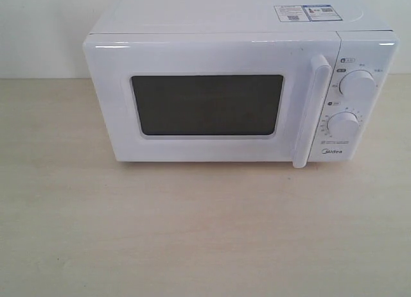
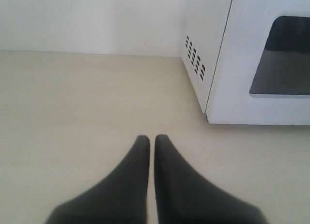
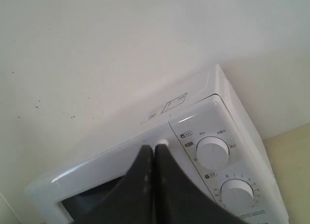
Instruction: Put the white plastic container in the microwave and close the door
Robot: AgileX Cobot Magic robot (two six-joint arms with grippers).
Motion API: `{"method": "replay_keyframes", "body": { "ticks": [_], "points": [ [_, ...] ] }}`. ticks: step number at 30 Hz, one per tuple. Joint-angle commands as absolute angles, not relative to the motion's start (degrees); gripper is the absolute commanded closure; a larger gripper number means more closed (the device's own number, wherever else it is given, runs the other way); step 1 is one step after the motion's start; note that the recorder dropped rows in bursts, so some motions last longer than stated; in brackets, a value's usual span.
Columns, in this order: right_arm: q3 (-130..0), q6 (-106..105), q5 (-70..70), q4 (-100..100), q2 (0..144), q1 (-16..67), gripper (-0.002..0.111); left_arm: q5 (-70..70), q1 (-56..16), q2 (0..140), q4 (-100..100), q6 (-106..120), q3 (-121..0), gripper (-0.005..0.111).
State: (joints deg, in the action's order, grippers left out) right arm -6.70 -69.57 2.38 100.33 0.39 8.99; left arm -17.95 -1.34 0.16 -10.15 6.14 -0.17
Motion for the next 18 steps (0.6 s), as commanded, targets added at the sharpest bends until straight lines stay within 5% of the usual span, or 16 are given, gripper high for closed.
{"method": "replay_keyframes", "body": {
  "ticks": [1, 8, 18],
  "points": [
    [-6.5, -68.2, 3.5, 99.9, 0.0, 8.6, 0.108, -18.1, -1.2, 0.0, -10.1, 5.6, 0.0, 0.102],
    [-5.3, -60.7, 5.9, 99.9, 0.0, 8.6, 0.108, -18.1, -1.2, 0.0, -10.1, 5.6, 0.0, 0.102],
    [-5.2, -2.1, 12.6, 22.1, 0.0, 8.6, 0.108, -18.1, -1.2, 0.0, -10.1, 5.6, 0.0, 0.102]
  ]
}}
